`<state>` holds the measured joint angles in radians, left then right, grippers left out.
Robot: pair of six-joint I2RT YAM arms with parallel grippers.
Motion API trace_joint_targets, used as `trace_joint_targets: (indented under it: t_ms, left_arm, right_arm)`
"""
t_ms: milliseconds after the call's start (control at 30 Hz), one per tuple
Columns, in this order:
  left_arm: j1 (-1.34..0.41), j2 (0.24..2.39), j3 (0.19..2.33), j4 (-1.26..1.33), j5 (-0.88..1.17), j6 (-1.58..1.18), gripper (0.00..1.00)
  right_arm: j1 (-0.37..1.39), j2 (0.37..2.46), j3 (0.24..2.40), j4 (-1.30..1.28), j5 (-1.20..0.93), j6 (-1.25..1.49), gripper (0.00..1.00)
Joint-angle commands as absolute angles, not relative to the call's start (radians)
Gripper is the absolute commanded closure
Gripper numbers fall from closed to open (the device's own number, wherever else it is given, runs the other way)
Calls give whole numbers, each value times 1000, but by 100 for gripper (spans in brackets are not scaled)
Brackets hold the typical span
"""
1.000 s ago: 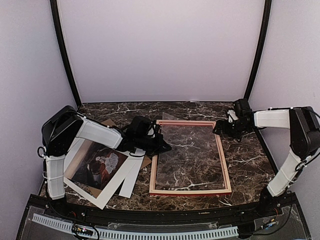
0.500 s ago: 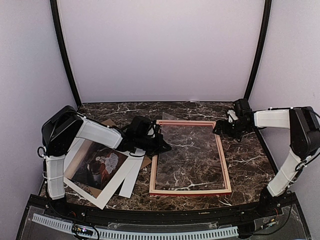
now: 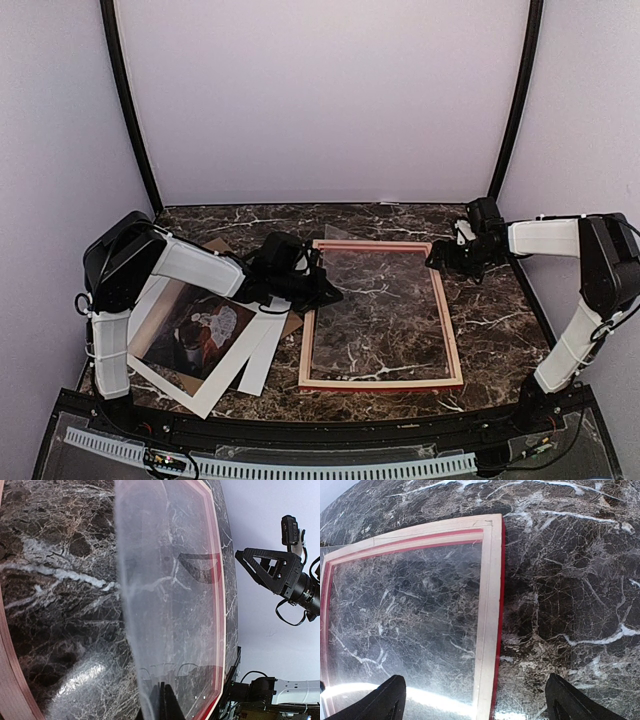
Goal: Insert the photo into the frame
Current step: Place the glass panel in the frame body.
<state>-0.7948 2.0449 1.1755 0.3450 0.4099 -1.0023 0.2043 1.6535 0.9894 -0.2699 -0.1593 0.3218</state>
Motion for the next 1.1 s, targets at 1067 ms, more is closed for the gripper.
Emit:
trace_joint_targets:
  t_ms: [1067]
  left_arm:
    - [-795,2010,1154,342,407,-1003,100]
  right_arm:
    - [212,1654,1014,-268,-146,313,1]
